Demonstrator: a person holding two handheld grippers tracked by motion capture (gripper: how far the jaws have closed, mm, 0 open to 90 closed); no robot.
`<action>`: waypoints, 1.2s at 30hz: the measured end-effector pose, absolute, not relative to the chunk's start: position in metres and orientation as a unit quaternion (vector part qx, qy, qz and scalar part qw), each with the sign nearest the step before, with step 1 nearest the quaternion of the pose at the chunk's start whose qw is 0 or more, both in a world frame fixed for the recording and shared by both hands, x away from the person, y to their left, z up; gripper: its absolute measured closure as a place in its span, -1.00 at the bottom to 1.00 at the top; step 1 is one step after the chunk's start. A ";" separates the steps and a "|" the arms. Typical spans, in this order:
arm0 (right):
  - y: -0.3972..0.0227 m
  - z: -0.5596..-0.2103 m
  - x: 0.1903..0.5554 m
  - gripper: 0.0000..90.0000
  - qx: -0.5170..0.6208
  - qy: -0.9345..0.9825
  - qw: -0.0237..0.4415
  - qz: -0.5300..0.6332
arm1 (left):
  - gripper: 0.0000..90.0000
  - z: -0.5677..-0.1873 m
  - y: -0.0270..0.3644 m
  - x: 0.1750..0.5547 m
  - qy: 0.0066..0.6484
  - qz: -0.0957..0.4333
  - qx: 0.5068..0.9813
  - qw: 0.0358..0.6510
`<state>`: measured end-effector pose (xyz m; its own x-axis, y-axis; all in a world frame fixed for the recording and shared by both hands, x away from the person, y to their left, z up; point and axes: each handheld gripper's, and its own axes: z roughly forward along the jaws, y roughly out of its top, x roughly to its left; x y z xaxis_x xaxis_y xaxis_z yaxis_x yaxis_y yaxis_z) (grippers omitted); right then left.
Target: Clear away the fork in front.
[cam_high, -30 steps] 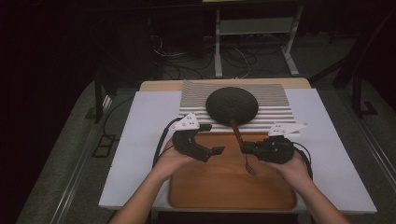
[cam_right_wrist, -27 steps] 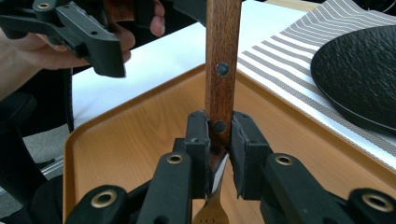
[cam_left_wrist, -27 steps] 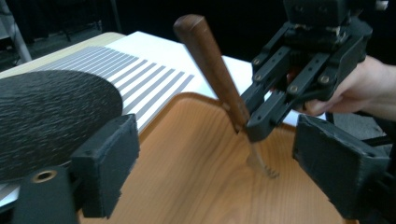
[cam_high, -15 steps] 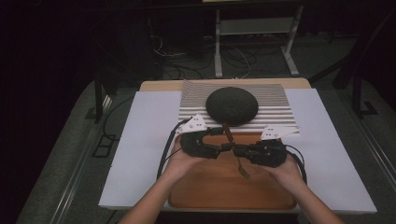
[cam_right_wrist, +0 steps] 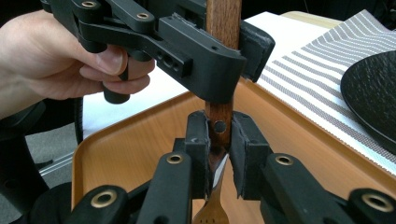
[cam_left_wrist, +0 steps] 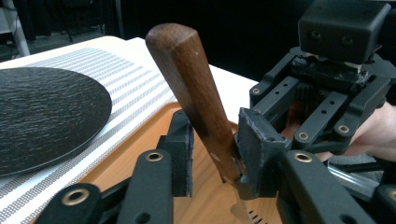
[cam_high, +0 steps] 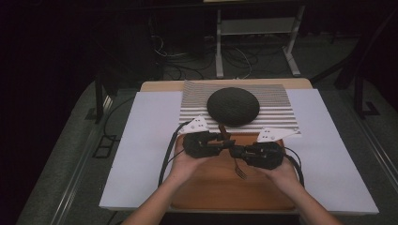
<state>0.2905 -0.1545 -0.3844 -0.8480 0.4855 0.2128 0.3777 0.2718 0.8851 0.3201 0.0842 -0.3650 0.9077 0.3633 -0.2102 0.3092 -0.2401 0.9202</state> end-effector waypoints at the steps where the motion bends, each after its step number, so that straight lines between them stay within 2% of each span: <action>1: -0.153 -0.384 0.290 0.71 0.272 0.795 0.053 0.540 | 0.50 -0.365 0.084 0.320 0.217 0.021 0.784 0.581; 11: -0.146 -0.382 0.289 0.71 0.269 0.794 0.066 0.541 | 0.68 -0.363 0.088 0.322 0.217 -0.011 0.773 0.596; 16: -0.145 -0.381 0.288 0.67 0.263 0.793 0.071 0.544 | 0.69 -0.361 0.090 0.322 0.211 -0.011 0.773 0.598; 17: -0.146 -0.381 0.288 0.45 0.260 0.791 0.072 0.549 | 0.69 -0.360 0.092 0.322 0.208 -0.010 0.773 0.599; 21: -0.149 -0.384 0.291 0.08 0.266 0.789 0.070 0.550 | 0.69 -0.359 0.096 0.324 0.207 -0.012 0.771 0.602; 22: -0.149 -0.384 0.291 0.08 0.266 0.789 0.070 0.550 | 0.70 -0.359 0.096 0.324 0.207 -0.012 0.771 0.602; 23: -0.153 -0.385 0.292 -0.11 0.271 0.787 0.072 0.549 | 0.70 -0.359 0.099 0.325 0.205 -0.011 0.772 0.602; 24: -0.153 -0.385 0.292 -0.11 0.271 0.787 0.072 0.549 | 0.70 -0.359 0.099 0.325 0.205 -0.011 0.772 0.602; 25: -0.156 -0.388 0.294 -0.33 0.281 0.788 0.071 0.543 | 0.70 -0.359 0.100 0.326 0.204 -0.012 0.773 0.601; 28: -0.161 -0.390 0.294 -0.44 0.294 0.791 0.075 0.532 | 0.70 -0.360 0.105 0.328 0.200 -0.011 0.776 0.598; 29: -0.169 -0.393 0.295 -0.56 0.312 0.793 0.080 0.517 | 0.70 -0.360 0.111 0.329 0.198 -0.013 0.779 0.595; 32: -0.183 -0.398 0.294 -0.67 0.325 0.790 0.091 0.511 | 0.70 -0.359 0.116 0.330 0.197 -0.012 0.780 0.593; 36: -0.201 -0.404 0.291 -0.71 0.334 0.789 0.104 0.505 | 0.70 -0.357 0.132 0.332 0.197 -0.011 0.782 0.591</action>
